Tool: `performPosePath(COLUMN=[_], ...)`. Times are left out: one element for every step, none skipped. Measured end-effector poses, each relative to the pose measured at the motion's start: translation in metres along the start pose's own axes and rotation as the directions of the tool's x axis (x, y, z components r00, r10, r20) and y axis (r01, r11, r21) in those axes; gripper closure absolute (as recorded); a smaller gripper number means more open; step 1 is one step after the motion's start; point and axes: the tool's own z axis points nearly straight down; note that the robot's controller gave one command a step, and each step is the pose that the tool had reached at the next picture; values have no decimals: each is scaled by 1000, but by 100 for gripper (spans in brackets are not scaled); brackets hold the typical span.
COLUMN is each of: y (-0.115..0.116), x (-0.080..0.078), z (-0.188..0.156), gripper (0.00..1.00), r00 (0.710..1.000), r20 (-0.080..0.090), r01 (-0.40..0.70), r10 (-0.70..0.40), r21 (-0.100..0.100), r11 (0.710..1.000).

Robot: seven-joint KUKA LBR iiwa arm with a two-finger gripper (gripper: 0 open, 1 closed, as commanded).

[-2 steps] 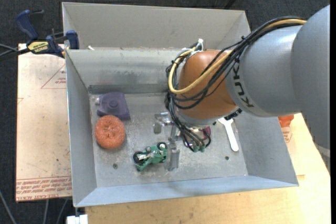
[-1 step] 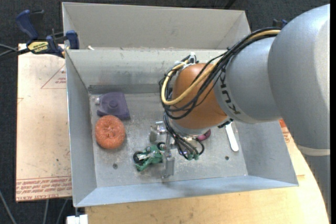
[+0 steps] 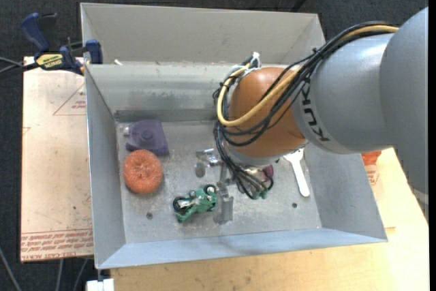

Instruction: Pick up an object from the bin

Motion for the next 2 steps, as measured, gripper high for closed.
performPosePath(y=[-4,-1], x=[-3,-16], z=[43,55], gripper=[0,100], r00=[998,992], r20=[-4,2], r01=[-63,126], r10=[63,-126], r21=[-1,-1], r11=[998,992])
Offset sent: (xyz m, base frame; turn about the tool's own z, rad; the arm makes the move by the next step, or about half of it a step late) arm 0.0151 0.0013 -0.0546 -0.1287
